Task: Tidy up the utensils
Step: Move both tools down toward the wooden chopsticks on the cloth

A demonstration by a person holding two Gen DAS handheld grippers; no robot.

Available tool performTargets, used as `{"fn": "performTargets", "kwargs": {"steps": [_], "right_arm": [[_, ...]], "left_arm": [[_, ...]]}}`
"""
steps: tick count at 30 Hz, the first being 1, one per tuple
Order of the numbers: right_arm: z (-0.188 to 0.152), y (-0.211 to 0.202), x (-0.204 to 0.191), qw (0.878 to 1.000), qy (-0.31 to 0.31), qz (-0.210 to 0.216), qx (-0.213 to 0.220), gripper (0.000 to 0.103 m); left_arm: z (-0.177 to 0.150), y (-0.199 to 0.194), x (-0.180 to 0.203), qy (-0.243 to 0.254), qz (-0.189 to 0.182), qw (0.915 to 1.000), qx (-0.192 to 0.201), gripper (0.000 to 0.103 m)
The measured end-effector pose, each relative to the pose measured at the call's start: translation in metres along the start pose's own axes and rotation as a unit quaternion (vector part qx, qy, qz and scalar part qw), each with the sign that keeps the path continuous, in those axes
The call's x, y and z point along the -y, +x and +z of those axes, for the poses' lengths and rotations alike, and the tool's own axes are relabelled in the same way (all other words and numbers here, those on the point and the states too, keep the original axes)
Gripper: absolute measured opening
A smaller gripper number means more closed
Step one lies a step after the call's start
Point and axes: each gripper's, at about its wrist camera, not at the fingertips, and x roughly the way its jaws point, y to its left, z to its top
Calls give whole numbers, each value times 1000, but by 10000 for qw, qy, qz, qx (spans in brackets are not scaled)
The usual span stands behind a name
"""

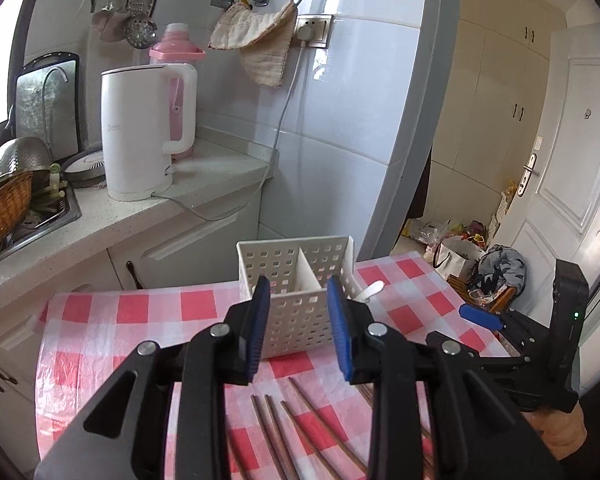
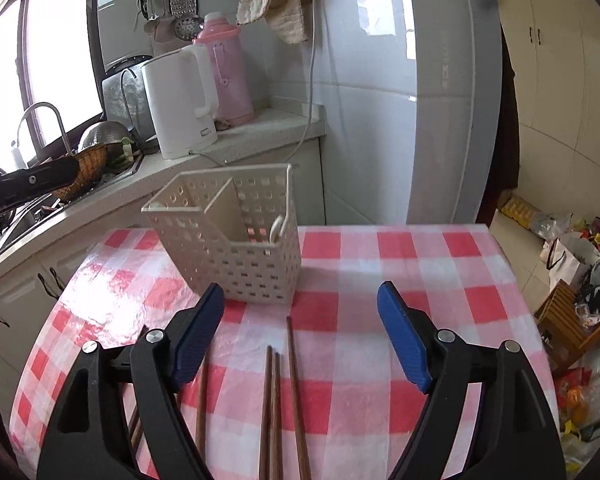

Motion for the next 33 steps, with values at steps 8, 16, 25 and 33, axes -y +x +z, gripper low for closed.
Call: {"fn": "performTargets", "kwargs": {"steps": [8,16,25,33], "right_arm": [[-79,-6,23,9968,531,-47,-595,80],[-111,-10,27,9953,286,-308,-868,84],[-105,12,15,9920,-447,-406,-1107,84],[-81,57,6,9857,-810,-510,-1389,84]], "left_arm": [[-85,-45,-36,-496,394,9979,-103,39],[-161,-32,-52,-757,410,9933,-774,38],[-185,24,-48,-586,604,9860,-1442,38],[-179,47,-48,-435,730,9835,-1594,38]]}}
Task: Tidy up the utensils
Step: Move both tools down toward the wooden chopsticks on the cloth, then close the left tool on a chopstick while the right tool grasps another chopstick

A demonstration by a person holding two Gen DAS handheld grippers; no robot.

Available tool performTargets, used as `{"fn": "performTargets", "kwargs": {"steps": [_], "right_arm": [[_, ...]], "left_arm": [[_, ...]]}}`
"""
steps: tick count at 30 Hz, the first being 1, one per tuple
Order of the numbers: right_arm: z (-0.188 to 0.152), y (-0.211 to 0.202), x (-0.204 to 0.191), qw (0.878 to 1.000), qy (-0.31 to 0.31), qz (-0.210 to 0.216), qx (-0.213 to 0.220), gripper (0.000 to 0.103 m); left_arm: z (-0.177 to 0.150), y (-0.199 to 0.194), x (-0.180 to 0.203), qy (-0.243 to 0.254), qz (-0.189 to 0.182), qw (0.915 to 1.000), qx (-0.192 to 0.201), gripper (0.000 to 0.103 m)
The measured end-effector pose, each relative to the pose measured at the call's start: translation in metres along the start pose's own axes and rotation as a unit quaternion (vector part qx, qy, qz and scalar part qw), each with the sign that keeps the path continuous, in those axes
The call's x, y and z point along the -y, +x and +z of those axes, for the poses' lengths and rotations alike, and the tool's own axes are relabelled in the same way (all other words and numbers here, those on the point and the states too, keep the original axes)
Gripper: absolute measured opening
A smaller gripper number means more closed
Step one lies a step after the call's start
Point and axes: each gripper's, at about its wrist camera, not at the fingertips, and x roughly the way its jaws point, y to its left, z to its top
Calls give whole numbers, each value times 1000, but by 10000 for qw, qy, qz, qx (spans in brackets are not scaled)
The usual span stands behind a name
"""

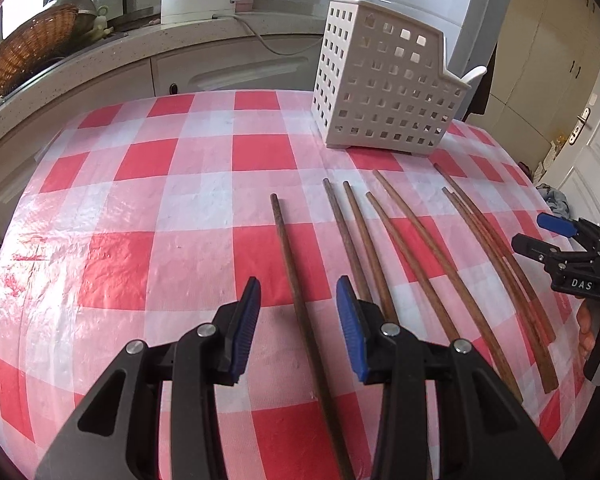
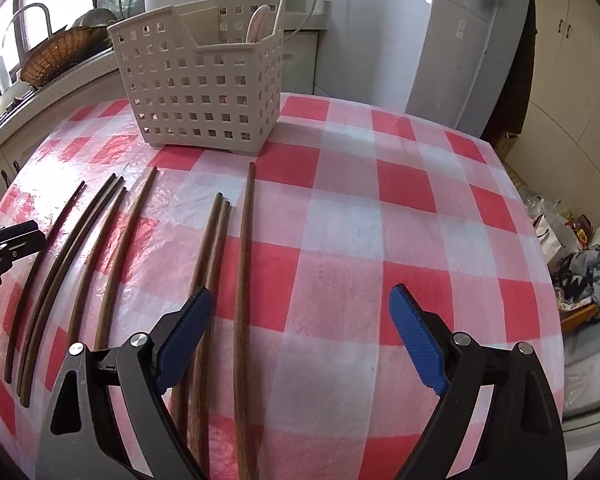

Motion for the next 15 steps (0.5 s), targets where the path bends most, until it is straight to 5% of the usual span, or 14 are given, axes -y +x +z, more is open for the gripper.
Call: {"fn": "performTargets", "kwargs": {"steps": [15], "right_arm": [[26,45,1,9979,-66,486,-428,84]], "left_arm": [[14,24,12,517,515,9972,-145,32]]}}
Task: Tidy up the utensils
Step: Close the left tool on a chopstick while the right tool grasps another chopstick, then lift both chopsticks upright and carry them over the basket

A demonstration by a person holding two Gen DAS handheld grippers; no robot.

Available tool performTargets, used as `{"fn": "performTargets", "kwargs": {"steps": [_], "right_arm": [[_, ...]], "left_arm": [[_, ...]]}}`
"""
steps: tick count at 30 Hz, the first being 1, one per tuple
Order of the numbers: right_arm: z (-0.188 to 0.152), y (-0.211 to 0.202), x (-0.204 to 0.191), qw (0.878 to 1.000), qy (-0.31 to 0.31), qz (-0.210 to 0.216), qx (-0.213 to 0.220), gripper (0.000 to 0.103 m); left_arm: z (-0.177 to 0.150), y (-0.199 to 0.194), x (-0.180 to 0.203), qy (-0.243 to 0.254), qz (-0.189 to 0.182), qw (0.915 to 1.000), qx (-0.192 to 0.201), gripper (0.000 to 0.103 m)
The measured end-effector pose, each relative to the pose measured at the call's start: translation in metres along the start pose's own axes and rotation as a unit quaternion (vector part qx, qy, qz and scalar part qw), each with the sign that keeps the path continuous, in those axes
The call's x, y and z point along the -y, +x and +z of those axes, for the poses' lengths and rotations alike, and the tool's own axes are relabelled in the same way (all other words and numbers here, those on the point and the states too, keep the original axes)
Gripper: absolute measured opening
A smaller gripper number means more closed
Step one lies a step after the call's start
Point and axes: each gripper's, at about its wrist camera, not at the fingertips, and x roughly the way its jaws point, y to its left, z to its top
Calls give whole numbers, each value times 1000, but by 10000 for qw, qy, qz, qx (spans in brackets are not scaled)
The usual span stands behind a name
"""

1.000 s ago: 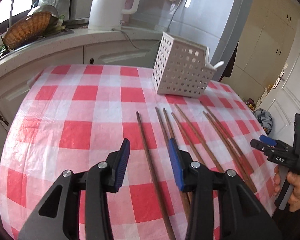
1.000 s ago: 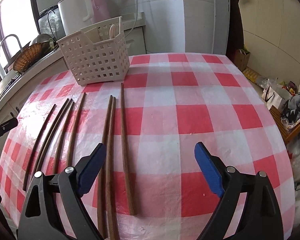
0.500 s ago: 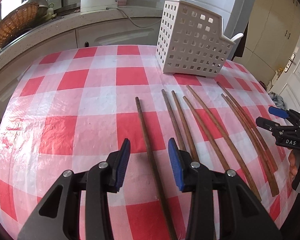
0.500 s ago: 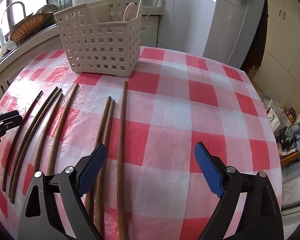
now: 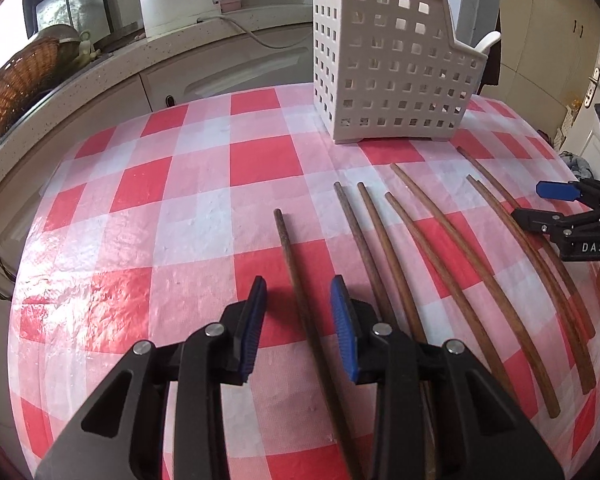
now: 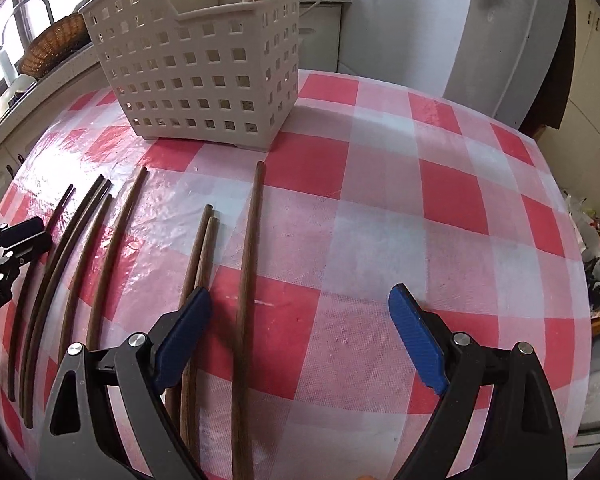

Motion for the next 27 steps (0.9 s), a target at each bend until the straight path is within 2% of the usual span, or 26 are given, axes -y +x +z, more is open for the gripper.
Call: {"fn": "performTargets", "kwargs": {"steps": [3,5,6,11,12,13,14,16,21,27], "right_arm": [[2,2,-1,10000,-44,39,72,84],[2,0,-4,9999,-93,94,95,76],[2,-1,-7,9997,-129,140,121,72],[2,-7,-23,9984,-403,352,172,33],[1,-7,-24,9983,-426,366,178,28],[1,-8,-26,9983,-432,345,181,16],[2,-8,-25,9985,-413,306,185,11],[0,-9,-23,9986,-322,376,205,10],[-6,-32,-18,9978,-115,425,489,9],[-12,-84,-14,9938,134,473,995,9]], "left_arm": [[3,3,1,51,18,10000,-3,30],[4,4,2,53,21,10000,-14,25],[6,5,2,68,20,10000,-22,19],[11,9,6,145,1,9999,-50,8],[11,10,6,133,-18,9999,-57,7],[12,10,5,134,-36,9999,-66,7],[12,10,4,107,-75,9999,-77,7],[11,8,-1,-54,-220,9997,-100,6],[6,-15,-8,-209,-374,9990,161,5],[6,-63,-7,-255,-454,9966,632,5]]}}
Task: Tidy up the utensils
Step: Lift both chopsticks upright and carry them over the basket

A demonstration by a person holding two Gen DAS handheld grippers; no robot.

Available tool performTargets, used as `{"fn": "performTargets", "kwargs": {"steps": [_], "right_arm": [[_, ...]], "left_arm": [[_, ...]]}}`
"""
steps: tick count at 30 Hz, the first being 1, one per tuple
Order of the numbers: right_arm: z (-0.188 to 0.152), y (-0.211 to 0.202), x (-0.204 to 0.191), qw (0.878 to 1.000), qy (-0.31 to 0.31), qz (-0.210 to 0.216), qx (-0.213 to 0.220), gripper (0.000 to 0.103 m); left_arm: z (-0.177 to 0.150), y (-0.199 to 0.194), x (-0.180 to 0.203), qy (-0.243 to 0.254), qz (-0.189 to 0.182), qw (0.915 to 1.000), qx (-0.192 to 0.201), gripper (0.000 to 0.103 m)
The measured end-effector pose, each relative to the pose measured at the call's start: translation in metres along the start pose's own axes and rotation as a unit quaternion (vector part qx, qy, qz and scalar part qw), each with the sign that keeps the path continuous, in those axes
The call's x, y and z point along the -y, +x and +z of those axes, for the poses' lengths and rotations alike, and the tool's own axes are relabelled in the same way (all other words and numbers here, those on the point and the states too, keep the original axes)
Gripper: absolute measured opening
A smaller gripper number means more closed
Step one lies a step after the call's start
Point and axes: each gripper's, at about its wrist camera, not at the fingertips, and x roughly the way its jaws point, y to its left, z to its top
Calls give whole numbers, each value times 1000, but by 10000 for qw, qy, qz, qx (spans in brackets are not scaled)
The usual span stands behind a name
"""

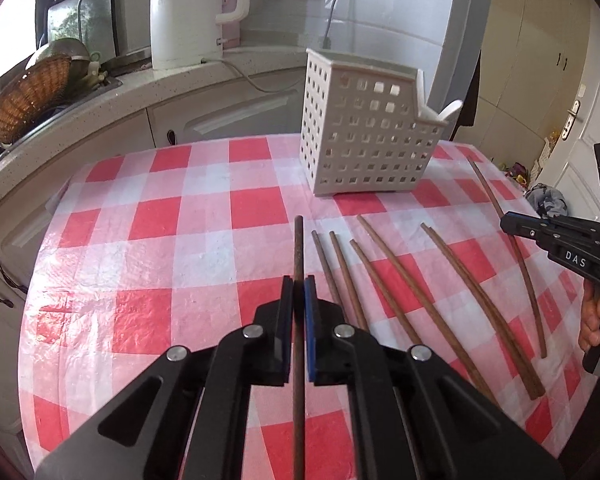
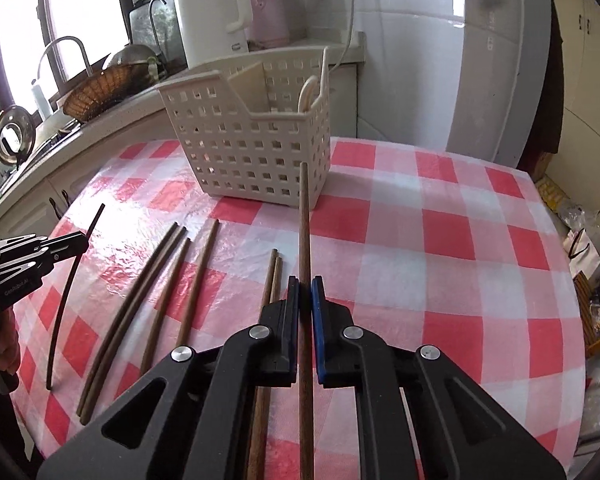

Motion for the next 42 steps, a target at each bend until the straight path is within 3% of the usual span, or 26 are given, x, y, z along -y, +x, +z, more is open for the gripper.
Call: {"fn": "performTargets", "kwargs": {"steps": [11,22,27,34,42], "right_arm": [[-7,-96,-11,9970,23,2,774,9],[-3,-137,-14,9940,145,149,1077,9],[25,-146,-16,9926,72,216,1189,9],[93,-149,-18,9902,6,207,1379,9],[169,-127,-25,9885,-54,45,1512,9]], "left_arm": [[2,-93,22,49,-266,9957,884,5],[24,-134,37,112,-504,9912,1220,5],[59,-143,43,188,-591,9889,1352,5],[128,-147,54,310,-579,9857,1554,5],[200,-138,61,390,-460,9817,1808,5]]}}
